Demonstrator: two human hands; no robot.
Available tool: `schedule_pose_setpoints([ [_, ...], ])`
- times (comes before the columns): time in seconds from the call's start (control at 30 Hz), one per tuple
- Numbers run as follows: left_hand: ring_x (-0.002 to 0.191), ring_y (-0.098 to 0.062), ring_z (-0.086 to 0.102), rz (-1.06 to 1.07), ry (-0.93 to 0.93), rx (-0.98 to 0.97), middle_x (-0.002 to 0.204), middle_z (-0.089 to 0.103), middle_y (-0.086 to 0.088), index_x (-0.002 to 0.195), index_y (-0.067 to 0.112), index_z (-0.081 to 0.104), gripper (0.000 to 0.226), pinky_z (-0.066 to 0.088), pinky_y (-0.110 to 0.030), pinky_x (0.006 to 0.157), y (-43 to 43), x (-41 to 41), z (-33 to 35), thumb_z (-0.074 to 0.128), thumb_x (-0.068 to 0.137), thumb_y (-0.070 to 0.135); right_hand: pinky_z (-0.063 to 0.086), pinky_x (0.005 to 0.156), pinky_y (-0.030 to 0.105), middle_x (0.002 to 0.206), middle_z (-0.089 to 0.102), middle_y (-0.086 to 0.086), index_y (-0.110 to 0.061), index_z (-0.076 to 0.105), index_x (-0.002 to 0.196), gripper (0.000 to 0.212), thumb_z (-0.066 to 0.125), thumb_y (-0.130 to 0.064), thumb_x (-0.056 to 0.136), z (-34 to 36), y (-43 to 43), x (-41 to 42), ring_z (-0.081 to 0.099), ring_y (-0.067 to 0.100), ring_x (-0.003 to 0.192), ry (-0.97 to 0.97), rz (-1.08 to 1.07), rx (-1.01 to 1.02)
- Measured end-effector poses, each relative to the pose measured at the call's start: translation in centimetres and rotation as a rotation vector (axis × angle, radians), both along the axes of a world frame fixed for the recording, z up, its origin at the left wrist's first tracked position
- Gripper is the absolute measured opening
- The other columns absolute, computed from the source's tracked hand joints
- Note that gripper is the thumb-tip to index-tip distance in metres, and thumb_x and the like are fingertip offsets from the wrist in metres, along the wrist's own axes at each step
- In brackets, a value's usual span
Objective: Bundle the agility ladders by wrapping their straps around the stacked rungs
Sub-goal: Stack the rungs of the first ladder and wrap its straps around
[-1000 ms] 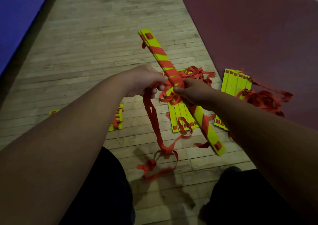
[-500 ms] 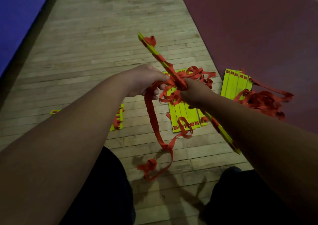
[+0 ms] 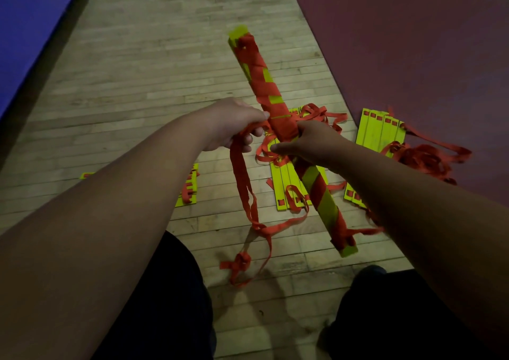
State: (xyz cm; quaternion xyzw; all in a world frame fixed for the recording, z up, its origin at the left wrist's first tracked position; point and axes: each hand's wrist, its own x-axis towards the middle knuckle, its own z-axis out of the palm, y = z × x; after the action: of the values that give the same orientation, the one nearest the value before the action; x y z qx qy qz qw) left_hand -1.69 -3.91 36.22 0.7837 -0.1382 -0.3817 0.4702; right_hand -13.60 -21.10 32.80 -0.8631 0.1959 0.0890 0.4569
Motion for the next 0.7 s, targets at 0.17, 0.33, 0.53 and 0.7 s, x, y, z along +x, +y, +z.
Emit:
schedule_pose_setpoints([
  [0.17,0.054,-0.011,0.055,-0.022,-0.008,0.006,0.073,0.069,0.002,0.111,0.013,0.067,0.02,0.059,-0.03,0.057,-0.1,-0.5,0.2,0.064,0.109,0.034,0.052,0.068,0.031,0.094,0.075,0.004,-0.022,0.069,0.119,0.032,0.084,-0.028,0.092,0.2,0.5,-0.1,0.072,0.022,0.083,0.001,-0.002,-0.002],
  [0.33,0.058,-0.009,0.062,-0.045,-0.005,-0.044,0.094,0.083,-0.007,0.116,0.012,0.071,0.036,0.058,-0.03,0.061,-0.2,-1.1,0.9,0.058,0.111,0.045,0.051,0.057,0.024,0.093,0.075,-0.003,-0.027,0.068,0.13,0.037,0.07,-0.007,0.098,-0.5,0.8,-0.3,0.072,0.016,0.078,-0.133,-0.035,-0.07],
  [0.53,0.061,-0.012,0.062,-0.048,0.004,-0.069,0.1,0.083,-0.011,0.114,0.007,0.075,0.056,0.059,-0.03,0.062,-1.2,-1.7,1.3,0.059,0.106,0.06,0.044,0.059,0.026,0.097,0.067,0.003,-0.022,0.061,0.129,0.031,0.056,-0.004,0.103,-0.7,1.1,-0.2,0.065,0.016,0.08,-0.11,0.01,-0.13],
  [0.7,0.054,-0.009,0.055,0.059,-0.077,-0.044,0.08,0.08,-0.002,0.101,0.007,0.075,0.037,0.055,-0.026,0.053,-1.4,-1.0,0.2,0.057,0.113,0.037,0.049,0.071,0.03,0.107,0.067,-0.002,-0.021,0.055,0.136,0.039,0.065,-0.042,0.104,-0.6,1.5,-0.1,0.065,0.011,0.092,-0.094,0.081,-0.086],
])
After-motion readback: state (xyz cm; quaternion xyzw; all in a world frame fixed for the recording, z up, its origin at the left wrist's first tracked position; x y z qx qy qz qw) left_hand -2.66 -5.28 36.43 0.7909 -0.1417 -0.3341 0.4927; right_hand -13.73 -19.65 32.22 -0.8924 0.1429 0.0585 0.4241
